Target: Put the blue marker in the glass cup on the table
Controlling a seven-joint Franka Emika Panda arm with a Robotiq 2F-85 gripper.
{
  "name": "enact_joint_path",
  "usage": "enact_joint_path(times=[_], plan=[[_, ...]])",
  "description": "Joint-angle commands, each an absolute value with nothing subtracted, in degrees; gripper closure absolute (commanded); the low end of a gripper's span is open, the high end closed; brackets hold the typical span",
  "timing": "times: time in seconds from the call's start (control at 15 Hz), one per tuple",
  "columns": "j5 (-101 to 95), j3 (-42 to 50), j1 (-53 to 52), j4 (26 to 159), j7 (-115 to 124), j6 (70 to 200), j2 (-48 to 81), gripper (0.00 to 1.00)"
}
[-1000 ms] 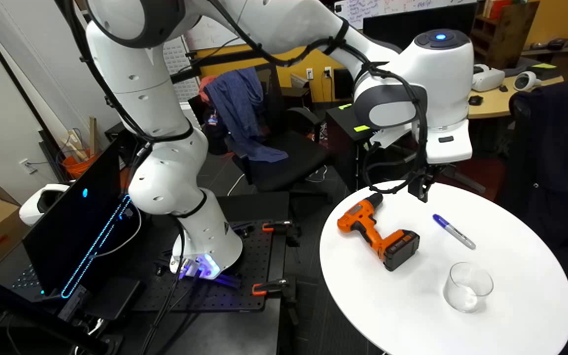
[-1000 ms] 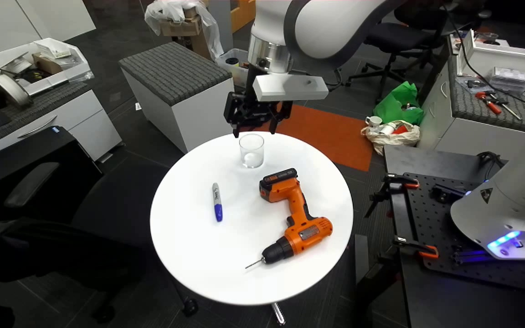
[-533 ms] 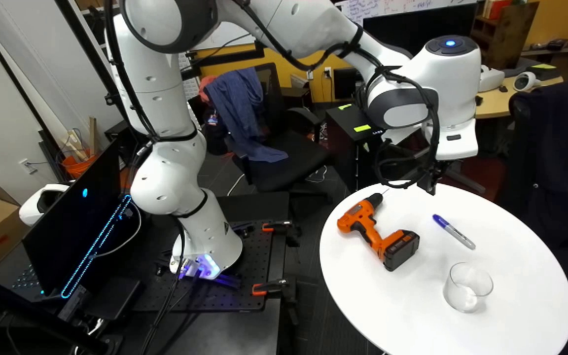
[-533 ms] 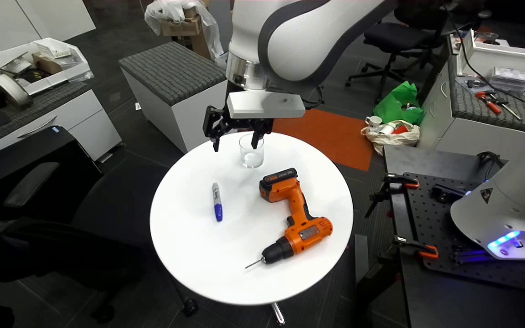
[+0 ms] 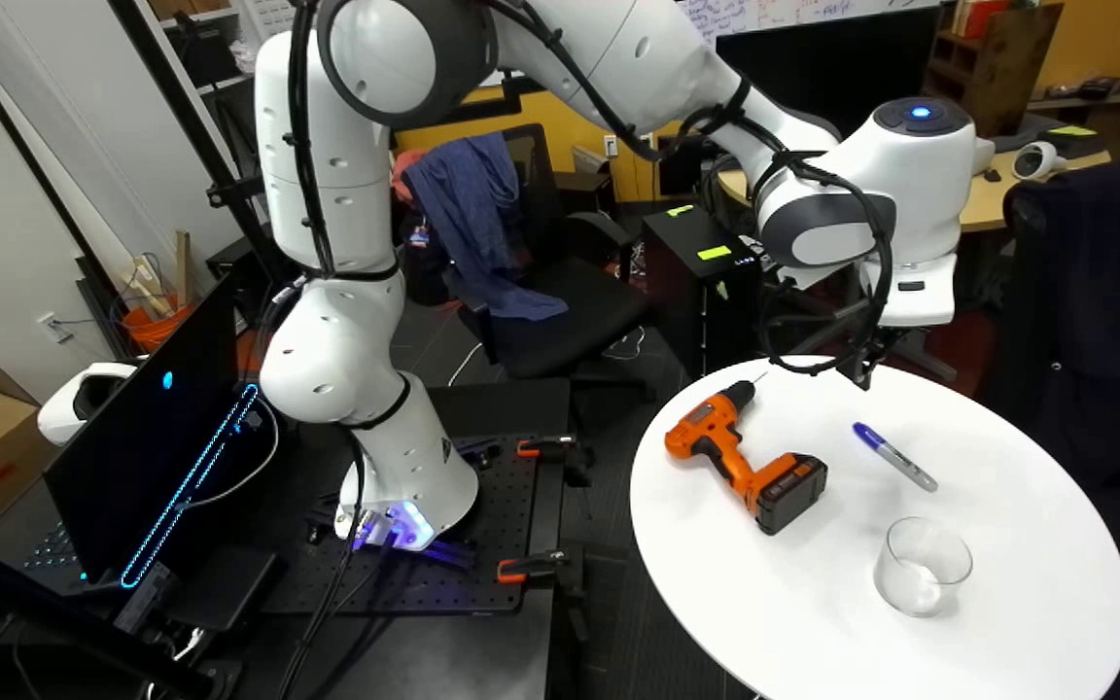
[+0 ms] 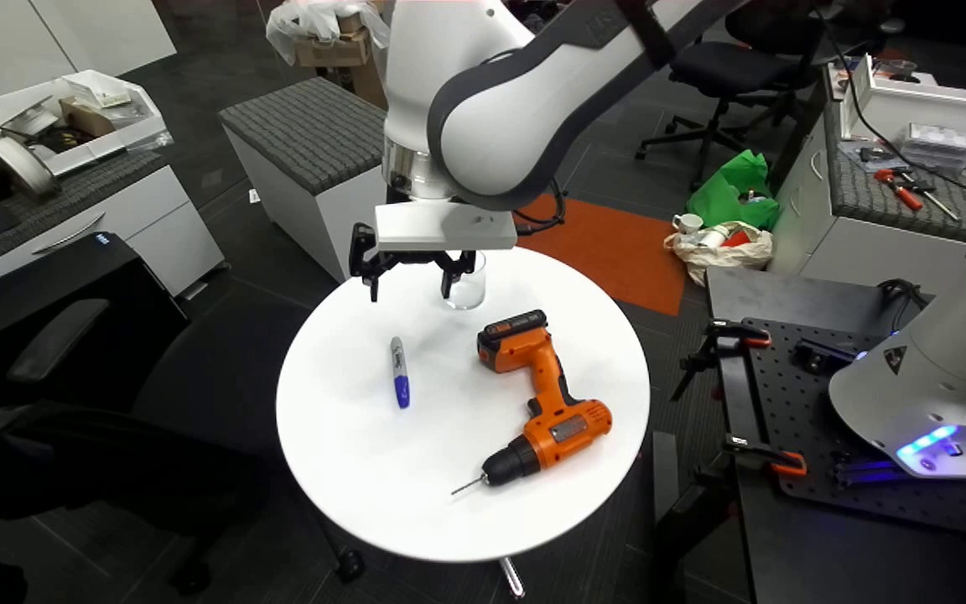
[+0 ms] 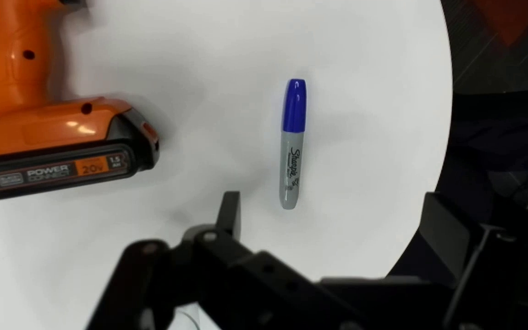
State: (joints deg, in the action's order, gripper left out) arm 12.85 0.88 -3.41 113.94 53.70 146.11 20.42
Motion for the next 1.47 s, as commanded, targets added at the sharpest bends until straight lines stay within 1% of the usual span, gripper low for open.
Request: enact_joint_path(times=[0.0, 0.6, 1.4], plan=[[10.9, 2.7, -5.2, 108.3, 58.6, 142.2, 24.5, 0.0], [7.5, 4.7, -6.0, 99.4, 63.0, 135.4, 32.5, 0.0], [4.7, 6.9, -8.3, 92.4, 64.1, 139.1, 41.6, 0.0]])
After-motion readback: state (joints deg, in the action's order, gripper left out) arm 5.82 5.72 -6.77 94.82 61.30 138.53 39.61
